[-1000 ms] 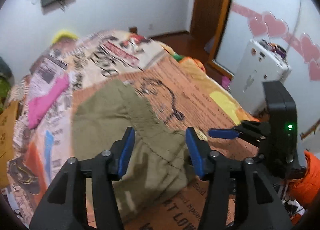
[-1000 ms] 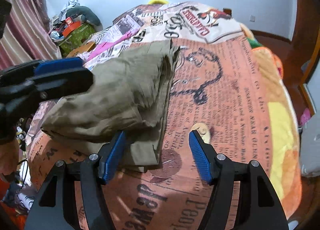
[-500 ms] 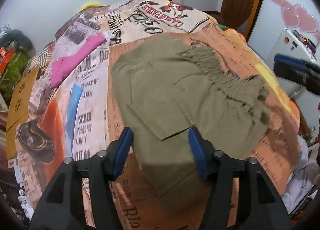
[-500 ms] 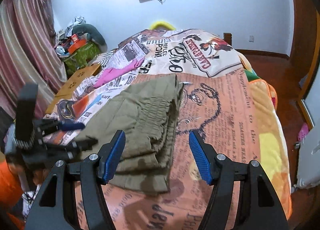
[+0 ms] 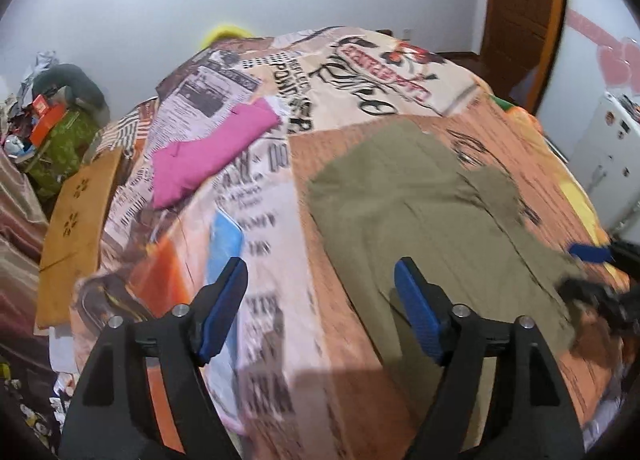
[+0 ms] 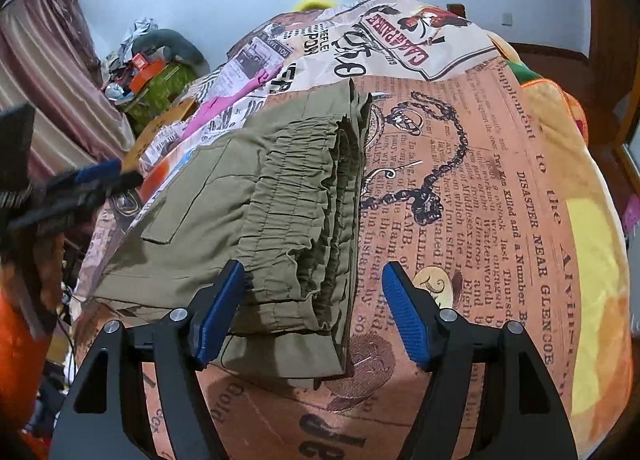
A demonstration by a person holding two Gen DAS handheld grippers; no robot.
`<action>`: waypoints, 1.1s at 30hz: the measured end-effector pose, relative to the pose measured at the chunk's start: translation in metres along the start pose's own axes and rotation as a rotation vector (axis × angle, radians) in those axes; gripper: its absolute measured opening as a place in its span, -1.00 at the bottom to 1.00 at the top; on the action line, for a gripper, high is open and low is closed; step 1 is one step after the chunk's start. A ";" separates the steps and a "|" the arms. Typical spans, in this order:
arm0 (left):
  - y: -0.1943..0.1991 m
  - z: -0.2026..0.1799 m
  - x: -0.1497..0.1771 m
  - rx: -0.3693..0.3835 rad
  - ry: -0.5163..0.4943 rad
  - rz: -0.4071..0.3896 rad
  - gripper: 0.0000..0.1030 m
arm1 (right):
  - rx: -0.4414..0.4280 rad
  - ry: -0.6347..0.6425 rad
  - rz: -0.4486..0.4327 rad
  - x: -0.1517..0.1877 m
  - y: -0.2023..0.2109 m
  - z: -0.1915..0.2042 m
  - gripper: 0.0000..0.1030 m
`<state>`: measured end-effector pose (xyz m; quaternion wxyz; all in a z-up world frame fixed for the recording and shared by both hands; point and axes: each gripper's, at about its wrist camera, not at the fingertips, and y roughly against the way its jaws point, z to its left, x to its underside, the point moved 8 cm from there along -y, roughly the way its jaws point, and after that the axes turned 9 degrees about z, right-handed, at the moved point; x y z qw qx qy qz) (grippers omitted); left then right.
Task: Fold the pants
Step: 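Open the left tool and smooth the folded pants while the right tool holds the edge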
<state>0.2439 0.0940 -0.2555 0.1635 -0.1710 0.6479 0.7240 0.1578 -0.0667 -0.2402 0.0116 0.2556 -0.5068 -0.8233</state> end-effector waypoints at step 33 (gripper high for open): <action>-0.120 0.033 -0.027 -0.131 -0.071 0.193 0.74 | 0.095 0.001 -0.077 -0.026 0.022 -0.024 0.40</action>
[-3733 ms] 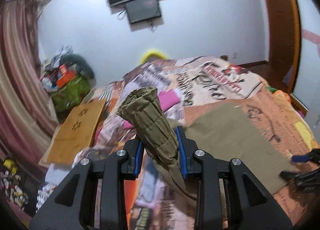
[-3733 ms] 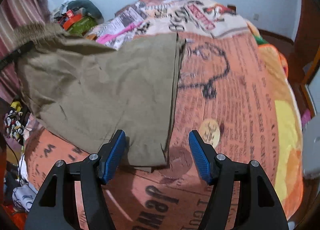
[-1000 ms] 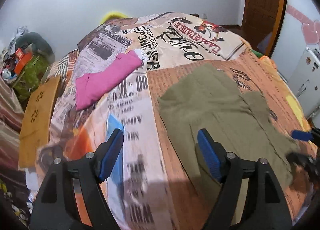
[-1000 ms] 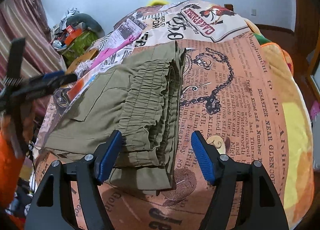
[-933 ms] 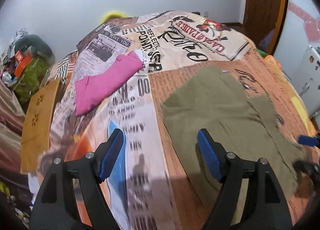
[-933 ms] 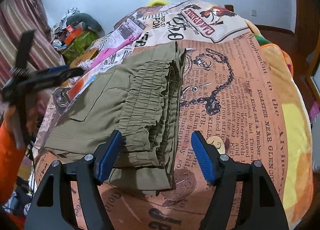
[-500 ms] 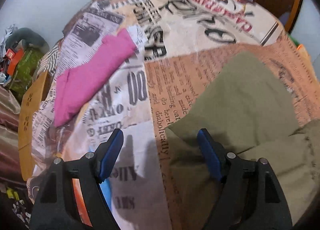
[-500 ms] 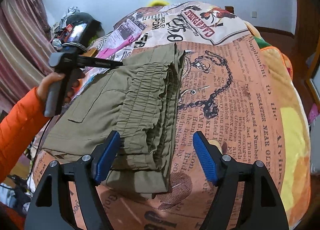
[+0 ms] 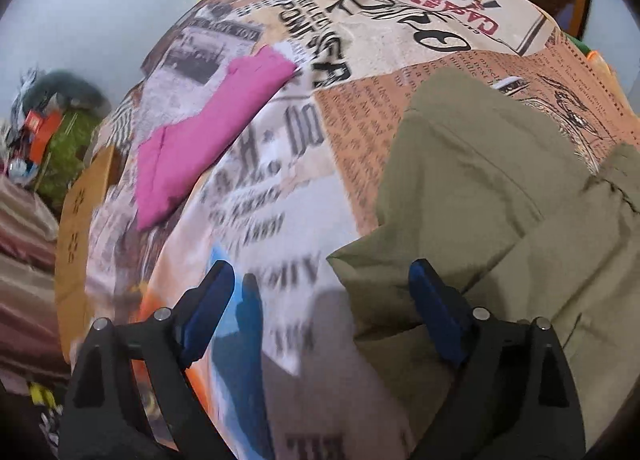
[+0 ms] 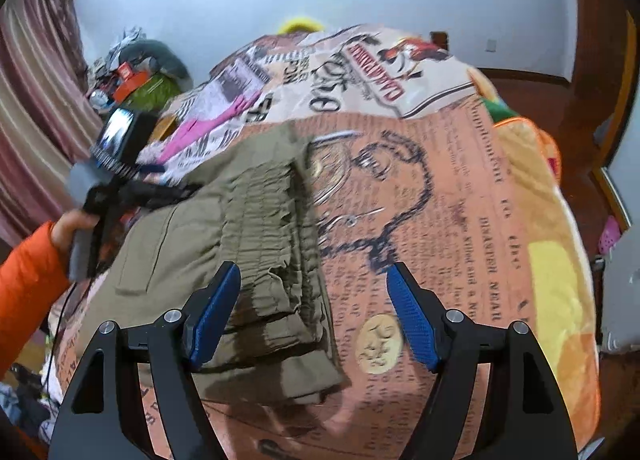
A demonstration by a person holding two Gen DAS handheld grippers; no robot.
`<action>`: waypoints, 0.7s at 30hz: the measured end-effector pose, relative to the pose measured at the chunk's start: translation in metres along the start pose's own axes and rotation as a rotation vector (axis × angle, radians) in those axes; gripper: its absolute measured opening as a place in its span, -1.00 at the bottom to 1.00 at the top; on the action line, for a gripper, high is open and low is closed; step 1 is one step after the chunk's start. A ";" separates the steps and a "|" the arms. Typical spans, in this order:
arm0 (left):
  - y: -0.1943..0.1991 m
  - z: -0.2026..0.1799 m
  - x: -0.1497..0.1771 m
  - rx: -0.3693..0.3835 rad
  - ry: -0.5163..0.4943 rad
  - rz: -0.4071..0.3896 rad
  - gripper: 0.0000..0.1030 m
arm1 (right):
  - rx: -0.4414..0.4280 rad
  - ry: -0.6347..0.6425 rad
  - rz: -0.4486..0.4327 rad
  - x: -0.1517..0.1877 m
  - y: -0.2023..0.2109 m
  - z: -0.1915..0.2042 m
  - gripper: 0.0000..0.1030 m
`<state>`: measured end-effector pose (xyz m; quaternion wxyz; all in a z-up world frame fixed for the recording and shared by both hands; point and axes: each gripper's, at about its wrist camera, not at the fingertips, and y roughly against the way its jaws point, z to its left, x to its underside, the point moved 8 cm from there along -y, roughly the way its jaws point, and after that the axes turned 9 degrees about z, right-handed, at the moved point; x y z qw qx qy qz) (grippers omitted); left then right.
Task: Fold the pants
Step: 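Open the left tool and smooth the folded pants while the right tool holds the edge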
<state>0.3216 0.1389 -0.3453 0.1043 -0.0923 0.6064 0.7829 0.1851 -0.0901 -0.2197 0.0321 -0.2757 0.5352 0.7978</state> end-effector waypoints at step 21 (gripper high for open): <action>0.075 -0.023 0.124 0.191 0.155 -0.008 0.74 | 0.016 0.036 0.049 0.036 0.008 0.010 0.41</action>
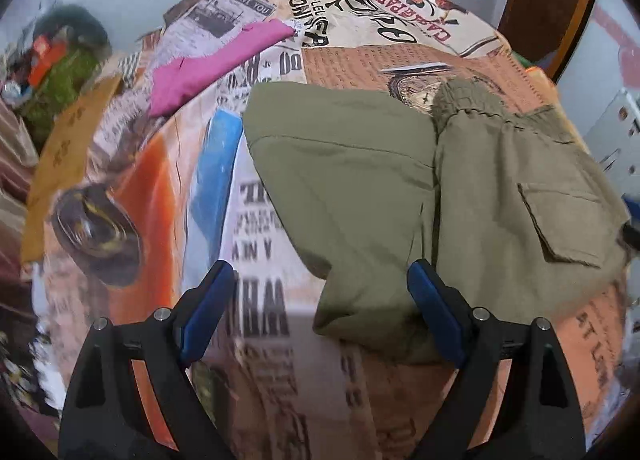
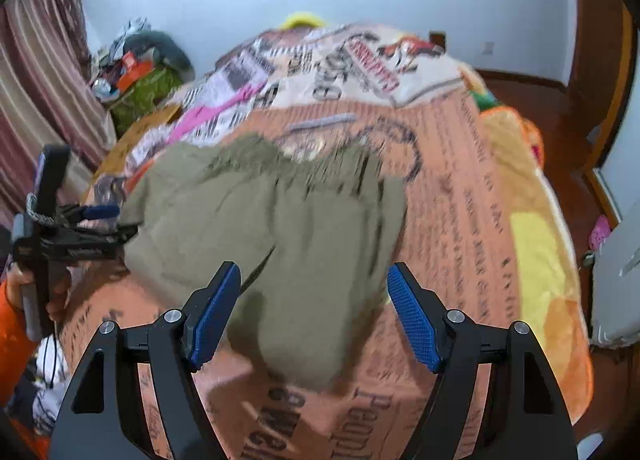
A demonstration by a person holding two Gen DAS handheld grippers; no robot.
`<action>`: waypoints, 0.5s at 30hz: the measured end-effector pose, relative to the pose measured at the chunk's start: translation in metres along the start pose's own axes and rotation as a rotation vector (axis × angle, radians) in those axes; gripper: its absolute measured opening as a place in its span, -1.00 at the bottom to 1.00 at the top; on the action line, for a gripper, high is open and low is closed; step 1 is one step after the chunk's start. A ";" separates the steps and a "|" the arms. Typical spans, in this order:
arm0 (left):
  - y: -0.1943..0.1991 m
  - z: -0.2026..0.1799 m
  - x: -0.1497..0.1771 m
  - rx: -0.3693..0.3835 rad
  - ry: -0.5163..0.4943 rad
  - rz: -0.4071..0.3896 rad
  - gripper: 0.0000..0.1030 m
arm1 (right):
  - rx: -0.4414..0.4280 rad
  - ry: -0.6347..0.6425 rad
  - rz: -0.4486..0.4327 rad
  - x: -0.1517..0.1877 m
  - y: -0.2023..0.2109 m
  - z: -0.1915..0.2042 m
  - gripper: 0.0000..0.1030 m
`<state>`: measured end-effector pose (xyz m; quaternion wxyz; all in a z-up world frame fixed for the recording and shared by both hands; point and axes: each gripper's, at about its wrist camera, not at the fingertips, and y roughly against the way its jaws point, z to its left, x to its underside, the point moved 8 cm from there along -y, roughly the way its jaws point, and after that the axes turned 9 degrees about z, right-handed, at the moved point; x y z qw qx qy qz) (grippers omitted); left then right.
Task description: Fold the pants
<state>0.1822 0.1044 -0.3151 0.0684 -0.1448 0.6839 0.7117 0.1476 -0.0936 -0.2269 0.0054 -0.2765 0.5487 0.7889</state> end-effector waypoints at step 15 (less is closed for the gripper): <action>0.006 0.059 0.032 -0.091 0.139 -0.026 0.74 | 0.076 0.026 0.018 0.029 -0.015 -0.016 -0.04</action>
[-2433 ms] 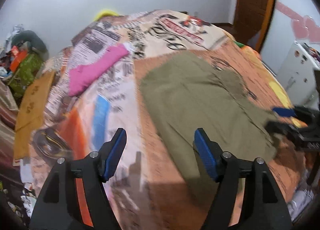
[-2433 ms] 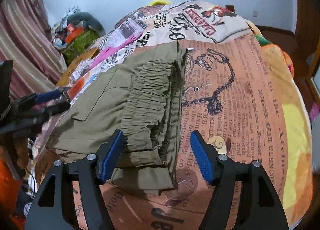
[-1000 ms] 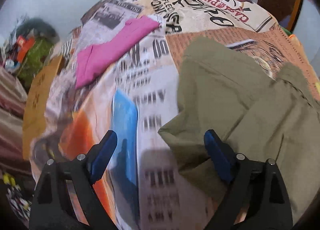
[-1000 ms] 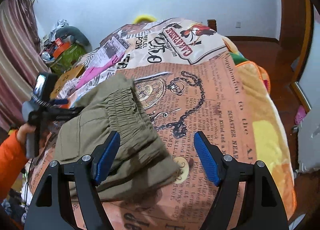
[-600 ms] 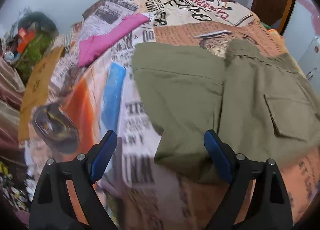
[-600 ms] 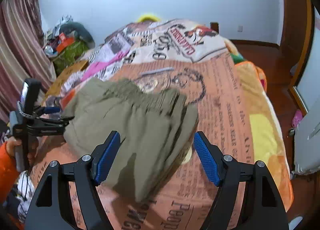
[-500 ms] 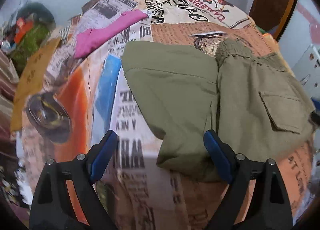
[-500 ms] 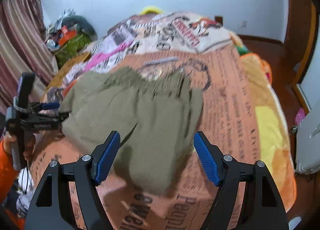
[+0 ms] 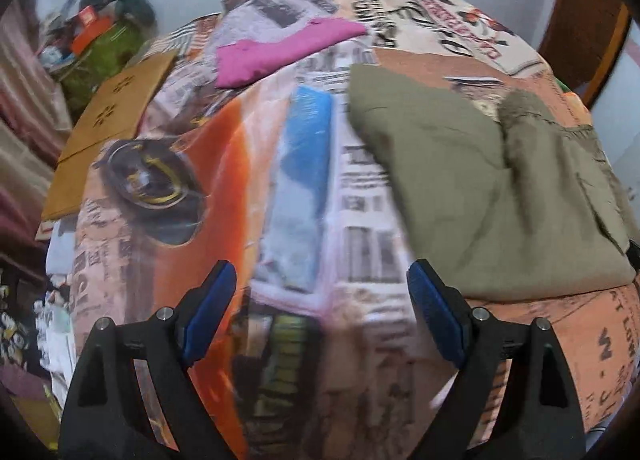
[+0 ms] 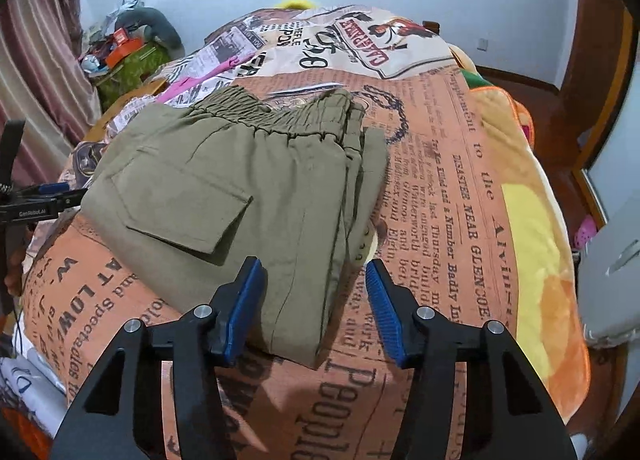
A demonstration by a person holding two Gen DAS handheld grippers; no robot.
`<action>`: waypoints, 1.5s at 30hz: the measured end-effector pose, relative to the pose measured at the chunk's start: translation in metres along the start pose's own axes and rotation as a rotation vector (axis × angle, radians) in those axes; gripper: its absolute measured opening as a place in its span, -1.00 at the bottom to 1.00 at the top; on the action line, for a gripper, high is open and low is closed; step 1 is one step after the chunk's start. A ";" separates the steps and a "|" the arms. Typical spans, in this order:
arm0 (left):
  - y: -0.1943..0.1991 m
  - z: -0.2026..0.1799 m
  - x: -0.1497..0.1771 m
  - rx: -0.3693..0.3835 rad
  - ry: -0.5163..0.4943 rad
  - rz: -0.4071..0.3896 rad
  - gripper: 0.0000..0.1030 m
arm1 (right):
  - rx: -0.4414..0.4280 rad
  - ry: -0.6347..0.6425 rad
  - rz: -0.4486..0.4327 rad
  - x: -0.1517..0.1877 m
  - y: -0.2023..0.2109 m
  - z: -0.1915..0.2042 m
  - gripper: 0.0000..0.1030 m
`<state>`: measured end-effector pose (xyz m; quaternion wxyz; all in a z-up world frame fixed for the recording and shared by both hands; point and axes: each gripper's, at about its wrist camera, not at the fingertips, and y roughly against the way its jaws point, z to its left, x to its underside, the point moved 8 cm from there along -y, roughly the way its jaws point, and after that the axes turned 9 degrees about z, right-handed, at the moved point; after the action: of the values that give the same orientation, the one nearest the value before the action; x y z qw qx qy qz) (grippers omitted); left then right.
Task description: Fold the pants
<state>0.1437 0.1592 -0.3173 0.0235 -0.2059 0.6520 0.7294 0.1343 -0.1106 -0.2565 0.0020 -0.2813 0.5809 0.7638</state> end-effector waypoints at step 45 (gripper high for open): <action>-0.038 -0.171 -0.111 0.152 -0.303 0.004 0.24 | -0.054 0.070 0.031 -0.098 -0.058 -0.024 -0.26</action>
<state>0.3028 0.0269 -0.3276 0.1357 -0.0898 0.6947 0.7006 0.2465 -0.0815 -0.2700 -0.0379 -0.2986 0.5642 0.7688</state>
